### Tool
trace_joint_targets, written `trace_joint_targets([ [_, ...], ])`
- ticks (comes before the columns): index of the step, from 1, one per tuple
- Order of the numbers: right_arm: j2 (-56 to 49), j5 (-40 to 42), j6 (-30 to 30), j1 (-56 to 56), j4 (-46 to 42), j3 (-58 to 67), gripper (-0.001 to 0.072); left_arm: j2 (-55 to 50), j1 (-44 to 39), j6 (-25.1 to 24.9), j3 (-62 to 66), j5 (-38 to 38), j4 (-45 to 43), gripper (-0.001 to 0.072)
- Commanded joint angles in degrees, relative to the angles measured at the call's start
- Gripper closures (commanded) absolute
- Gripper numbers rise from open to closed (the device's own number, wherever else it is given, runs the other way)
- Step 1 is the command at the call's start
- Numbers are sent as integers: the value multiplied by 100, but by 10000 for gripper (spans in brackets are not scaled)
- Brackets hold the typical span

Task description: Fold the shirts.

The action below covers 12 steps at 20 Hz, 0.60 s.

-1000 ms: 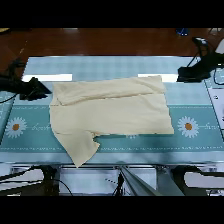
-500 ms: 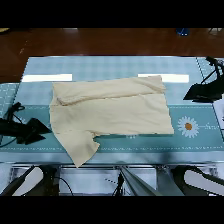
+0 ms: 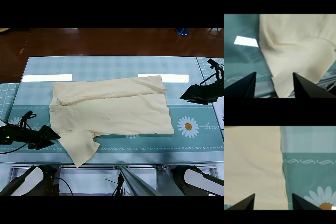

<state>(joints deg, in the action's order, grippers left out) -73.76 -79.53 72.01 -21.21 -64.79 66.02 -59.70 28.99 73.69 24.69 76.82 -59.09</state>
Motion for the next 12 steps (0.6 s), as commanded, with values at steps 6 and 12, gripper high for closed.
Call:
trace_joint_targets([
  [6, 7, -42, -129, -26, -168, -20, 158, -990, -1226, 2, -28, -1272, 647, 680],
  [12, 7, -544, 20, -1178, -74, -743, 160, -798, -1211, -260, -28, -1117, 643, 681],
])
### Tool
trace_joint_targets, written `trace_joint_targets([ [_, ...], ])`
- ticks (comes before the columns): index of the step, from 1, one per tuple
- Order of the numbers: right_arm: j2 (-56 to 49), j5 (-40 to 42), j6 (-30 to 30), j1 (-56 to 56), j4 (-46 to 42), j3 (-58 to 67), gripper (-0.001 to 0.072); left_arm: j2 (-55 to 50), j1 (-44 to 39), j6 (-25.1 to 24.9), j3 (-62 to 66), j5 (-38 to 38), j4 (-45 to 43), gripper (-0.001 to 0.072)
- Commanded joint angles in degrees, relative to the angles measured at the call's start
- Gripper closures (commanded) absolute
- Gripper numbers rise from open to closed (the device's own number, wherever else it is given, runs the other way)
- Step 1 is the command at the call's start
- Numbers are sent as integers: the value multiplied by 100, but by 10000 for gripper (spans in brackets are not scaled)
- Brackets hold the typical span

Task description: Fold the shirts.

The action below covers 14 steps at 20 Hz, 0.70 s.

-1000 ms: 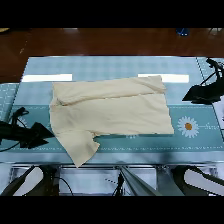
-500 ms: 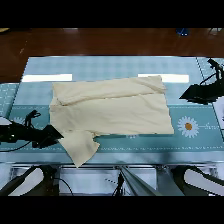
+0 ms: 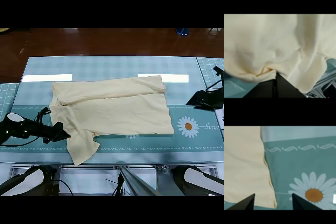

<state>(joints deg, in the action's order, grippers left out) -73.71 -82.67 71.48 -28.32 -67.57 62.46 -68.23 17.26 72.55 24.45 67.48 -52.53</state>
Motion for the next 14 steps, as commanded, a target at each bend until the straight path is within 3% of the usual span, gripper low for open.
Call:
trace_joint_targets([
  [1, 2, -214, 26, -514, 409, -658, 160, 109, -37, -146, -4, -184, -13, 681],
  [6, 2, 387, -339, -468, 752, -1808, 160, 188, -37, -164, 28, -125, -9, 681],
  [14, 0, 986, -437, -448, 1185, -2789, 173, 188, -39, -166, 372, -39, 11, 681],
])
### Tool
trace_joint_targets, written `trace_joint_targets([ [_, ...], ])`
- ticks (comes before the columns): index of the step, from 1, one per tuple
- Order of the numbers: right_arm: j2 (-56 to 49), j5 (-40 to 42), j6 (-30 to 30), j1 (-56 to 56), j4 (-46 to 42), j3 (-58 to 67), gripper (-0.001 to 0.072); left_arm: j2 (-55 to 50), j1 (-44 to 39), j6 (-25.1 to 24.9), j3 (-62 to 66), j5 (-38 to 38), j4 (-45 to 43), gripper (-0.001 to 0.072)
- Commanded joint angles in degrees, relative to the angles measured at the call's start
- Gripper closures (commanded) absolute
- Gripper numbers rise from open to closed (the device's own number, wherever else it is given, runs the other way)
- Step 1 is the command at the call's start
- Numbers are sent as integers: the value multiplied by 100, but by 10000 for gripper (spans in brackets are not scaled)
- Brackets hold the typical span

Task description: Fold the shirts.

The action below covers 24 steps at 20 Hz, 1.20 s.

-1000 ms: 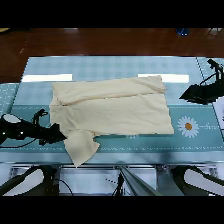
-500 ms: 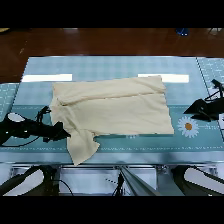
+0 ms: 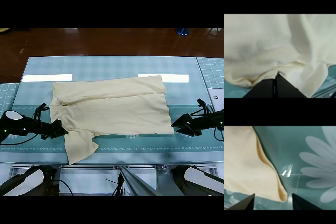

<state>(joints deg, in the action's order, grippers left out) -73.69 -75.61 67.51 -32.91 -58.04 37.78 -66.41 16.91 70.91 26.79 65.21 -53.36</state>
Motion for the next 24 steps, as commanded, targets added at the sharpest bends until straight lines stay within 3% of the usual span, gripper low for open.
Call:
trace_joint_targets([
  [1, -2, 354, -35, 101, 275, -369, 180, 7, -4, -2, 212, 186, 94, 681],
  [4, -2, 850, 197, 758, 243, -374, 269, 4, -2, 0, 455, 192, 94, 681],
  [5, -2, 1069, 382, 1003, 245, -374, 329, 7, -2, 0, 551, 214, 94, 682],
  [6, -2, 1174, 452, 1187, 245, -350, 441, 7, -2, 0, 651, 238, 94, 681],
  [7, 0, 1150, 439, 1268, 247, -275, 610, 7, -2, -2, 793, 284, 92, 681],
  [8, 0, 970, 413, 1276, 271, -127, 689, 9, -2, -2, 966, 350, 92, 681],
  [11, 37, 203, -39, 1266, 503, 721, 689, 20, -2, 0, 1792, 651, 96, 681],
  [13, 157, 345, -35, 1285, 1154, 1329, 690, 20, -2, 4, 2411, 748, 221, 681],
  [15, 195, 999, -26, 1438, 1784, 1838, 690, 13, -4, 9, 2959, 546, 522, 681],
  [19, -15, 2927, 234, 2192, 1707, 2295, 691, -160, -15, 24, 3248, -463, 1222, 681],
  [24, -671, 4413, 234, 2671, 1768, 2382, 691, -1093, -9, 22, 3467, -627, 1495, 681],
])
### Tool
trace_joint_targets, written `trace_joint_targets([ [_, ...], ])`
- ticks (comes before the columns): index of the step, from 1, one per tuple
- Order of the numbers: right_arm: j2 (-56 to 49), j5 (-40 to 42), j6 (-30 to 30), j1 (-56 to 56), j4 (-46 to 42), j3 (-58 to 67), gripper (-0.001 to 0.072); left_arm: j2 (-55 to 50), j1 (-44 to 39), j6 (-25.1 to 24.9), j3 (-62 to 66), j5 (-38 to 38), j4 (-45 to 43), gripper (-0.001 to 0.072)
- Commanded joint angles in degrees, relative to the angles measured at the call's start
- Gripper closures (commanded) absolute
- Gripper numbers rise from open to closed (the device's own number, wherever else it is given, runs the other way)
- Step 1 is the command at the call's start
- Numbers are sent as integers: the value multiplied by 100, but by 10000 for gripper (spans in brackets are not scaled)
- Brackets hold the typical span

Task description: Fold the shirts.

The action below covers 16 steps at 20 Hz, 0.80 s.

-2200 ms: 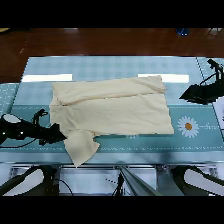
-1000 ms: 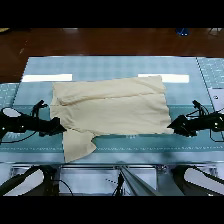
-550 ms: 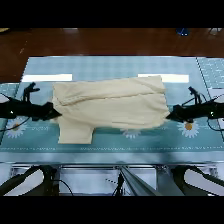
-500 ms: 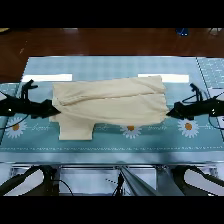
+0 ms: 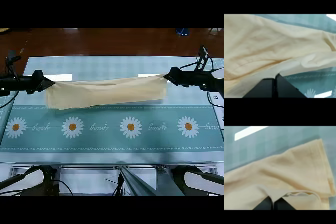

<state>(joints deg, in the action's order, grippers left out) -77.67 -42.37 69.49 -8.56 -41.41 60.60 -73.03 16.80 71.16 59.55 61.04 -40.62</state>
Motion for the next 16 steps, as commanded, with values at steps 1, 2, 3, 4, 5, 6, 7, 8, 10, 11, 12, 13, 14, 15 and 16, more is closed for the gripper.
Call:
trace_joint_targets([
  [1, -326, 1316, 37, 225, 175, 101, 691, -610, 2, -7, 323, -238, 275, 681],
  [2, -354, 1499, 37, 225, 210, 103, 691, -778, 2, -79, 476, -260, 348, 681],
  [3, -385, 1663, 28, 225, 195, 116, 691, -946, 0, -155, 640, -260, 407, 681],
  [4, -411, 1766, 28, 225, 192, 118, 691, -1139, -4, -153, 809, -251, 426, 681],
  [5, -474, 1797, 31, 232, 192, 120, 690, -1318, -7, -151, 938, -221, 426, 681],
  [6, -549, 1755, 31, 249, 188, 118, 691, -1510, -4, -151, 1025, -184, 428, 681],
  [7, -643, 1738, 26, 271, 181, 118, 691, -1670, -4, -151, 1056, -146, 428, 681],
  [8, -737, 1731, 31, 306, 188, 118, 690, -1823, -4, -151, 1056, -120, 426, 681],
  [10, -918, 1725, 26, 352, 177, 118, 690, -2068, -2, -151, 1056, -79, 424, 680],
  [11, -1001, 1698, 26, 380, 160, 118, 690, -2164, -2, -151, 1056, -79, 424, 680],
  [12, -1056, 1661, 26, 404, 85, 118, 689, -2232, -2, -151, 1056, -76, 426, 677],
  [13, -1095, 1604, 26, 437, -57, 118, 689, -2269, -2, -151, 1056, -55, 426, 633],
  [14, -1104, 1539, 26, 472, -232, 118, 688, -2277, 0, -153, 1056, -42, 424, 504],
  [15, -1102, 1449, 28, 474, -494, 118, 688, -2273, 11, -151, 1064, -31, 424, 365],
  [16, -1091, 1327, 28, 459, -774, 118, 687, -2273, 44, -153, 1091, 81, 424, 264],
])
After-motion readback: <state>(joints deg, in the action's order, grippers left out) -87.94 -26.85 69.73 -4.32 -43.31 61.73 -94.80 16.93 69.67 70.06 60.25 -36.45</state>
